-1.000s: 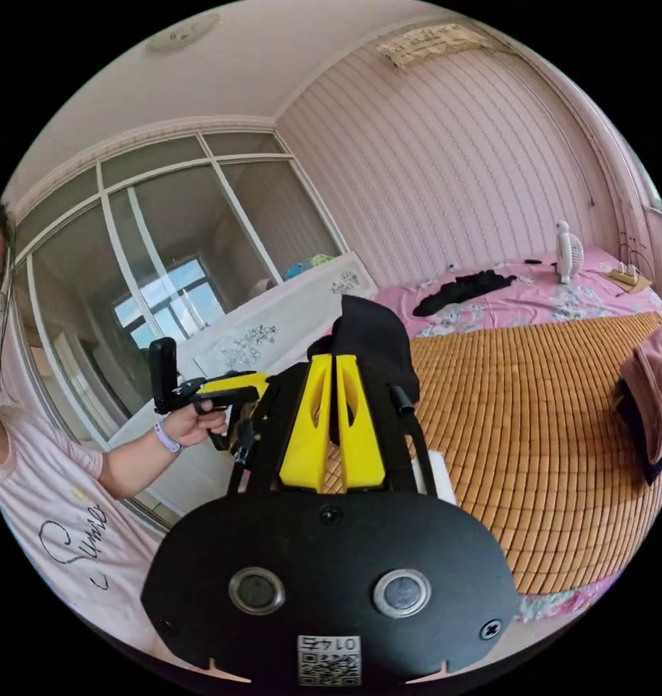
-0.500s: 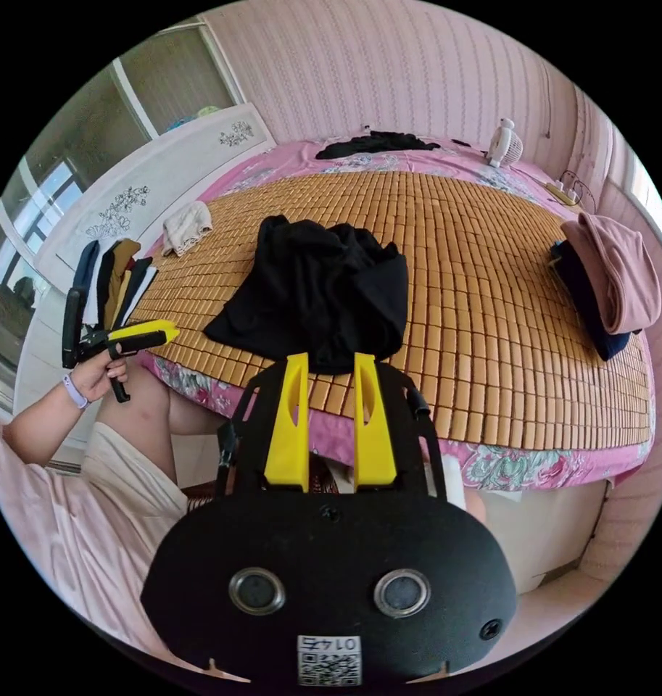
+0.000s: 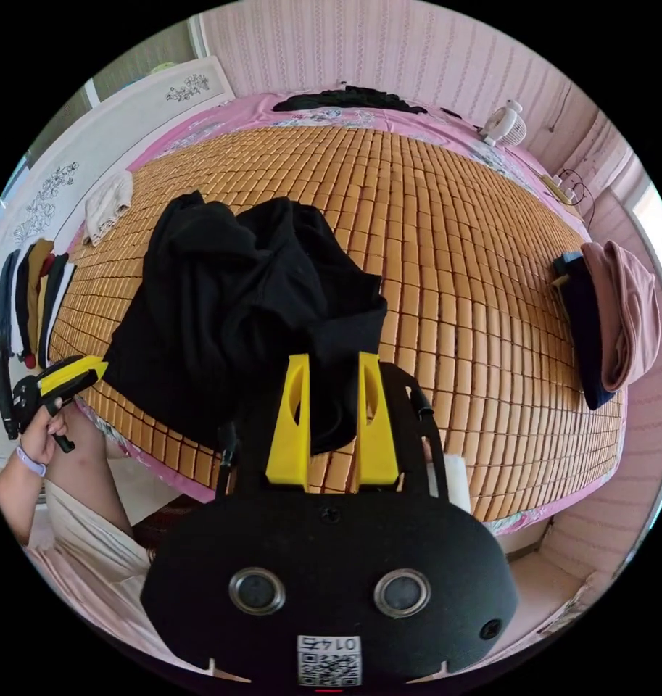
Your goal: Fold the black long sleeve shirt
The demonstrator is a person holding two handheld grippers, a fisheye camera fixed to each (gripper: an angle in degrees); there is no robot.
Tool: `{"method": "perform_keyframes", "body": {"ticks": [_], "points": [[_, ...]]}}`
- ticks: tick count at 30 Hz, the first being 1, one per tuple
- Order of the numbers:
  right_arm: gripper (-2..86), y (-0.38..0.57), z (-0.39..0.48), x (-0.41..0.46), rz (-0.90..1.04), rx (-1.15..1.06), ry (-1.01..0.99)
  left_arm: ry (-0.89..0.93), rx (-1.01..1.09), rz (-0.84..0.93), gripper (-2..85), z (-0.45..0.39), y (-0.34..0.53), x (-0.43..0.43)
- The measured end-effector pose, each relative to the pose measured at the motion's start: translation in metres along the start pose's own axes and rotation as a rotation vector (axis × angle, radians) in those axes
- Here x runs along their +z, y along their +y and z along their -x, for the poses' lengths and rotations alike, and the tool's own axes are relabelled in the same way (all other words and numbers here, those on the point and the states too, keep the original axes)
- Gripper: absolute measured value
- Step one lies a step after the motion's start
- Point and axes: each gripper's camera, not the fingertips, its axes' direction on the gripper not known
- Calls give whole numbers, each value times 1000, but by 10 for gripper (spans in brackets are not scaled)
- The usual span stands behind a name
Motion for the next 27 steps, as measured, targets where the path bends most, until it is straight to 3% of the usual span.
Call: {"method": "perform_keyframes", "body": {"ticks": [3,11,21,27], "points": [[30,7,-21,-6,11,41,-55,32,10,-5,-8,9,11,-20],[9,94,-104,-103,-227,151,-443,141,-31,-102,-10,39,52,-88],[6,141,-104,-234,-558,32,-605,216,-42,-526,-10,74,80,-272],[4,193,-116,-289,-730,70,-744,265,-59,-711,-10,88,118,-352]]}}
